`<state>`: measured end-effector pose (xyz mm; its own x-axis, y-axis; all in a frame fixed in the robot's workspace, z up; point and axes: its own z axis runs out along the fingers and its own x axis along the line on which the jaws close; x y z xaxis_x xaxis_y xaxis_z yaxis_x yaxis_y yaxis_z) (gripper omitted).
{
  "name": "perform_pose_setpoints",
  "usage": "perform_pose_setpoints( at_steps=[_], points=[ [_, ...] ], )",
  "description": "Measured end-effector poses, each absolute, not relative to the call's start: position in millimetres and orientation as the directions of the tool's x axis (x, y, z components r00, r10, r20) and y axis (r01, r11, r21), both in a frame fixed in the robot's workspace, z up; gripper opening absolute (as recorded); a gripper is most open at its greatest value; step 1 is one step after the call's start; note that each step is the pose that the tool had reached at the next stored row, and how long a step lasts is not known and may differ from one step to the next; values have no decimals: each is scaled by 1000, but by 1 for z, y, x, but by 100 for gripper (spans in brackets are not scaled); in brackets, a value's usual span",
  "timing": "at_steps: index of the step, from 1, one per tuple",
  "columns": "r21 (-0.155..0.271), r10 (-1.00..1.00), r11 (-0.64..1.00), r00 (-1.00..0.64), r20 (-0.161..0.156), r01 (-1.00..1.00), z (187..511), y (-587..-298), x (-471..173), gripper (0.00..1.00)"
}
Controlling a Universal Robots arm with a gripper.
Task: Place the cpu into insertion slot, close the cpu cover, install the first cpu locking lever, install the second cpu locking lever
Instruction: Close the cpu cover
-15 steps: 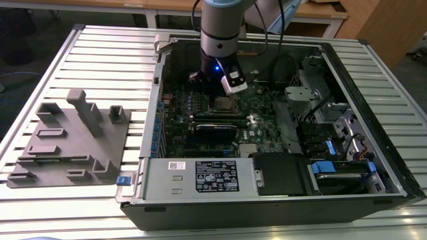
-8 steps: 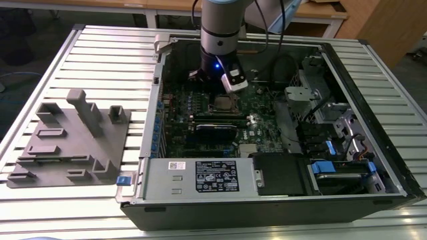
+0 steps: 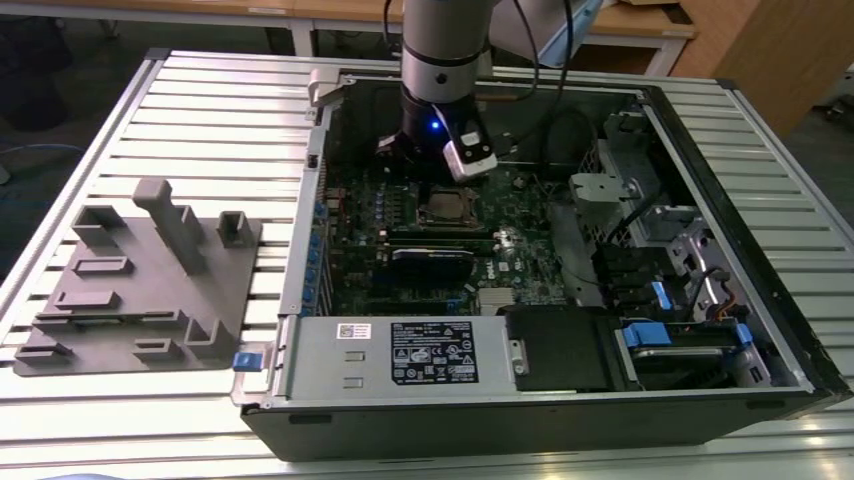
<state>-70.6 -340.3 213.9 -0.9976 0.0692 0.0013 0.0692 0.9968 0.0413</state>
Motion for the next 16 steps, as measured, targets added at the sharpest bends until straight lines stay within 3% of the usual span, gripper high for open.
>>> perform_pose_setpoints(
  at_steps=[4, 11, 16],
  points=[
    [42, 69, 997, -998, -4, 69, 214, -340, -71, 11],
    [43, 69, 997, -997, -42, 67, 212, -340, -72, 11],
    [43, 69, 997, -997, -43, 67, 212, -340, -67, 11]
  ],
)
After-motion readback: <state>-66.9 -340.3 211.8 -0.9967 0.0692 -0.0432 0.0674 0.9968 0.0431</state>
